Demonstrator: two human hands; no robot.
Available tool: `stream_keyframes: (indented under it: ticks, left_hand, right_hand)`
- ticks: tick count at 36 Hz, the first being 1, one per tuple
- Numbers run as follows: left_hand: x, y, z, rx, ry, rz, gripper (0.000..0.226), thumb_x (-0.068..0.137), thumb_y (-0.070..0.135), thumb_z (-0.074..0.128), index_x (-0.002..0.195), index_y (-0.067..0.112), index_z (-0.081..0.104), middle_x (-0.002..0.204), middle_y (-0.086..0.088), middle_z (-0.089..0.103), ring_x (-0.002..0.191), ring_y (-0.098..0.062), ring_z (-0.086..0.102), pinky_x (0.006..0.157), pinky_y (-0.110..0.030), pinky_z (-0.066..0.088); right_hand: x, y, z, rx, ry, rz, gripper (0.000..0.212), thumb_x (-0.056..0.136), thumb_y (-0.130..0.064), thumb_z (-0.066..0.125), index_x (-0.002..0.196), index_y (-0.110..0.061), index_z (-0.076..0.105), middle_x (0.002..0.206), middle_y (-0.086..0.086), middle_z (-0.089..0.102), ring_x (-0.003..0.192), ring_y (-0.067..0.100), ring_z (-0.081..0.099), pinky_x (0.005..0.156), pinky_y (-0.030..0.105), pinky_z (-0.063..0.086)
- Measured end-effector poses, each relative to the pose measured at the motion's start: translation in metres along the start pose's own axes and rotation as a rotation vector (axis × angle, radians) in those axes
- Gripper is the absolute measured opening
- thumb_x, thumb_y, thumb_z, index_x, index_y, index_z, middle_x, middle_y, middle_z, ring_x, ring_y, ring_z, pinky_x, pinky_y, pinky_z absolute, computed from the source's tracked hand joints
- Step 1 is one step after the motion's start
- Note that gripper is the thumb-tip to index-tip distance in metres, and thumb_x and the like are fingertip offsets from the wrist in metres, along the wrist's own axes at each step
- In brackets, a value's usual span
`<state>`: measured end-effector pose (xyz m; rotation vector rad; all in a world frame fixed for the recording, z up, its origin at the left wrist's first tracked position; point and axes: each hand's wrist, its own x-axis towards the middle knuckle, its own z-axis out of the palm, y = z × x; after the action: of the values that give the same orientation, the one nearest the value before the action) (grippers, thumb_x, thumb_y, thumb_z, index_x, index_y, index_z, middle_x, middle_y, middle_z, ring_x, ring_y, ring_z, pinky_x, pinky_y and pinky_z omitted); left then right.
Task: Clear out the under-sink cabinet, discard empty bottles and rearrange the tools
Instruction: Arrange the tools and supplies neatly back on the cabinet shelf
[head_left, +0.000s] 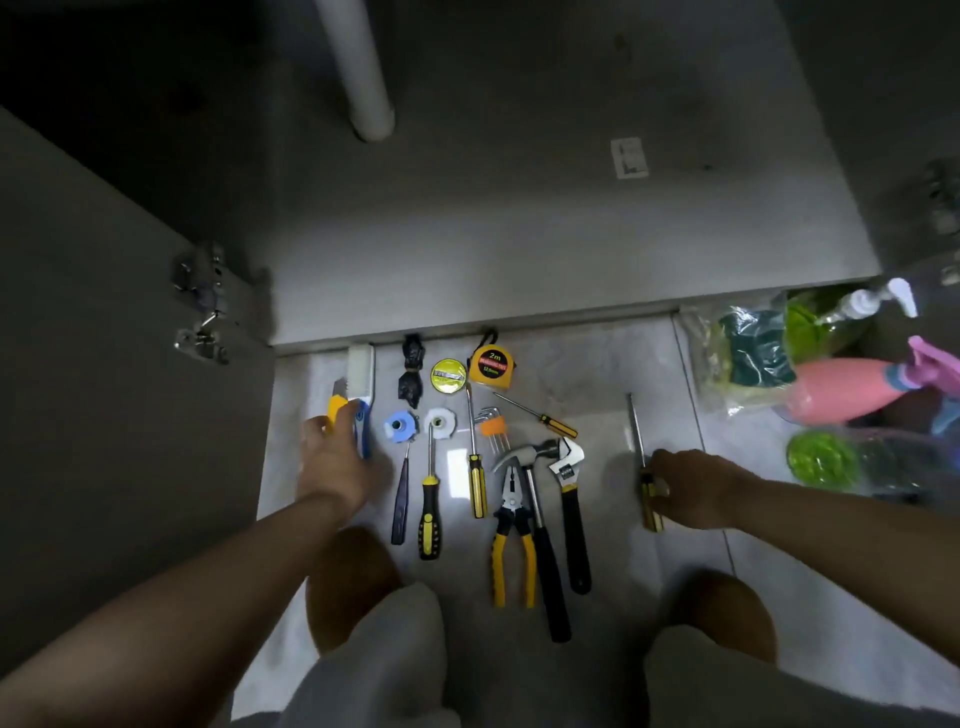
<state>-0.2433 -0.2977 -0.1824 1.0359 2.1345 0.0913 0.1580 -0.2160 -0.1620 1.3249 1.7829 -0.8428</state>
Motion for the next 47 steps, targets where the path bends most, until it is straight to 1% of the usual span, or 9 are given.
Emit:
stream_keyframes:
  ticks: [5,9,15,21,26,32,37,42,47]
  left_hand:
    - [0.005,0.010,0.013,0.091,0.239,0.206,0.053,0.085,0.026,0.070,0.135,0.025,0.054,0.136,-0.010,0.045,0.126,-0.034,0.044,0.104,-0.046,0.045]
    - [0.012,0.014,0.022,0.123,0.199,0.328,0.048,0.081,0.029,0.074,0.126,0.028,0.059,0.120,0.000,0.050,0.120,-0.025,0.043,0.092,-0.037,0.044]
    - [0.024,0.010,0.032,-0.039,0.156,0.335,0.039,0.087,0.015,0.074,0.125,0.020,0.067,0.120,-0.002,0.060,0.119,-0.023,0.052,0.095,-0.023,0.041]
    - [0.026,-0.001,0.028,-0.093,0.076,0.261,0.037,0.082,0.017,0.078,0.118,0.023,0.070,0.111,-0.001,0.066,0.105,-0.022,0.063,0.097,-0.036,0.051]
    - [0.023,-0.006,0.025,-0.151,0.101,0.262,0.030,0.081,0.016,0.080,0.109,0.021,0.073,0.106,0.000,0.067,0.100,-0.022,0.065,0.094,-0.039,0.053]
    - [0.016,-0.005,0.024,-0.215,0.166,0.253,0.028,0.078,0.020,0.082,0.103,0.023,0.071,0.105,0.003,0.059,0.101,-0.016,0.059,0.091,-0.032,0.051]
    - [0.008,0.005,0.024,-0.424,0.163,0.215,0.029,0.078,0.024,0.086,0.099,0.024,0.067,0.094,0.008,0.070,0.090,-0.014,0.069,0.082,-0.031,0.055]
    - [0.000,0.020,0.030,-0.424,0.125,0.350,0.034,0.080,0.018,0.081,0.109,0.025,0.064,0.101,0.005,0.070,0.092,-0.013,0.069,0.082,-0.037,0.058]
    - [-0.001,0.045,0.043,-0.378,0.010,0.438,0.042,0.077,0.024,0.081,0.113,0.033,0.062,0.106,0.015,0.062,0.095,0.004,0.063,0.075,-0.009,0.045]
  right_hand:
    - [-0.013,-0.036,-0.056,-0.092,-0.023,-0.242,0.034,0.098,-0.042,0.056,0.128,-0.026,0.055,0.118,-0.004,0.063,0.109,0.017,0.061,0.088,0.027,0.048]
    - [0.006,-0.080,-0.081,-0.064,-0.011,-0.372,0.024,0.099,-0.035,0.056,0.117,-0.020,0.061,0.106,-0.003,0.062,0.101,0.018,0.061,0.085,0.028,0.049]
    - [0.052,-0.156,-0.071,0.089,0.184,-0.517,0.028,0.093,-0.020,0.062,0.120,-0.013,0.060,0.108,0.004,0.062,0.103,0.027,0.062,0.081,0.031,0.048]
    - [0.069,-0.203,-0.045,0.199,0.300,-0.471,0.054,0.092,-0.016,0.062,0.142,-0.018,0.044,0.143,0.014,0.036,0.105,0.036,0.058,0.084,0.040,0.053]
    - [0.075,-0.215,-0.031,0.209,0.403,-0.455,0.037,0.094,-0.012,0.059,0.131,-0.015,0.052,0.141,0.012,0.040,0.101,0.035,0.061,0.077,0.033,0.047]
    - [0.072,-0.210,-0.028,0.214,0.487,-0.399,0.015,0.092,-0.007,0.056,0.106,-0.012,0.058,0.111,0.013,0.063,0.098,0.033,0.063,0.076,0.036,0.051]
    - [0.063,-0.187,-0.038,0.300,0.480,-0.403,0.017,0.091,-0.017,0.058,0.108,-0.013,0.060,0.101,0.011,0.066,0.091,0.032,0.064,0.074,0.037,0.054]
    - [0.047,-0.130,-0.070,0.450,0.429,-0.330,0.007,0.084,-0.013,0.067,0.090,-0.012,0.066,0.083,0.005,0.069,0.081,0.024,0.068,0.072,0.036,0.057]
    - [0.032,-0.053,-0.096,0.520,0.426,-0.162,0.009,0.085,-0.015,0.072,0.083,-0.011,0.064,0.076,0.005,0.071,0.066,0.019,0.072,0.060,0.032,0.058]
